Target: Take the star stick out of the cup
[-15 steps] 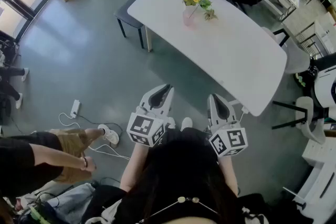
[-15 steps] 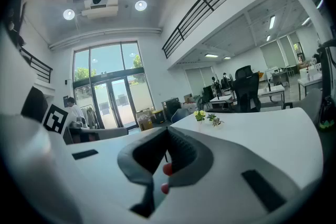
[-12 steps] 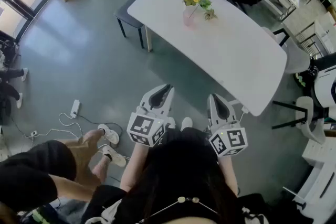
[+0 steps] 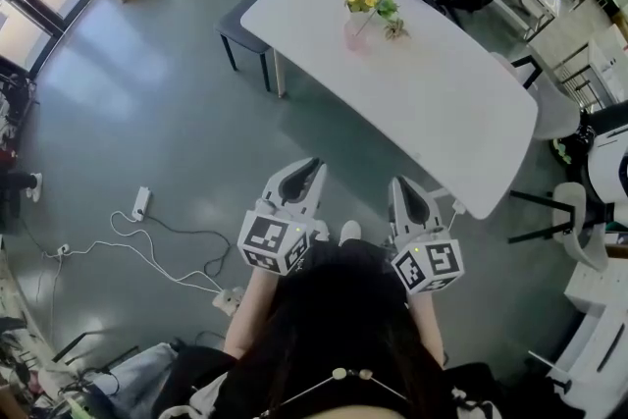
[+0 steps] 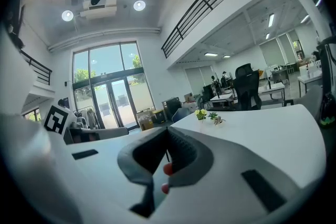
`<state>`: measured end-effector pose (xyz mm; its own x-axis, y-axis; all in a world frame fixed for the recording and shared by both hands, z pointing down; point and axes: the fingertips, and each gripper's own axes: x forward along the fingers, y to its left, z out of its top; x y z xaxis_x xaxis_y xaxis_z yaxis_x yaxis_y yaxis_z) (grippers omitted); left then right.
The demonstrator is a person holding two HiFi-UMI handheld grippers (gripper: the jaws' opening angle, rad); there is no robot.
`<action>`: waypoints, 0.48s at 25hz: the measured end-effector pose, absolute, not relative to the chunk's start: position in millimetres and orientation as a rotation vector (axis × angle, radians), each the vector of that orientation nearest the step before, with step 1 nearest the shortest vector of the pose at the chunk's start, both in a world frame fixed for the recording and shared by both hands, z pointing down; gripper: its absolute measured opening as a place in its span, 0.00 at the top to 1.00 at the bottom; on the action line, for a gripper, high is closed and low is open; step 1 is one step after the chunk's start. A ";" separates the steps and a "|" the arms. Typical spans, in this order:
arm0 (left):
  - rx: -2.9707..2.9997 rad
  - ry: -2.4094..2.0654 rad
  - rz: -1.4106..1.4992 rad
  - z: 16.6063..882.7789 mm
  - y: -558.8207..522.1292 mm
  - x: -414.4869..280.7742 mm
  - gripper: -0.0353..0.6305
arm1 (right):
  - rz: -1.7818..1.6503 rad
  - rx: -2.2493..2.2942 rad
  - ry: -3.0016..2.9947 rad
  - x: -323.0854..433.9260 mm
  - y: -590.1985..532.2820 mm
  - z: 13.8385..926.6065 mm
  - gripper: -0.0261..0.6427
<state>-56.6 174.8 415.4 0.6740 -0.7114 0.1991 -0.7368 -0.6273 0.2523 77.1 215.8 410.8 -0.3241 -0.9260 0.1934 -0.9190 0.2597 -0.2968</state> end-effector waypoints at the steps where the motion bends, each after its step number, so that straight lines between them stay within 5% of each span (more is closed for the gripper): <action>1: 2.576 -1.152 0.111 415.3 174.6 -58.1 0.88 | -0.573 -1.802 2.475 75.9 215.6 411.0 0.96; 12: 2.566 -1.175 0.061 421.5 176.4 -88.6 0.88 | -0.621 -1.762 2.489 49.7 214.1 422.5 0.96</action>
<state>-88.6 176.4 421.5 0.6615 -0.7307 0.1684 -0.7442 -0.6122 0.2672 49.7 214.1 422.5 -0.3587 -0.9113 0.2021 -0.8994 0.2795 -0.3361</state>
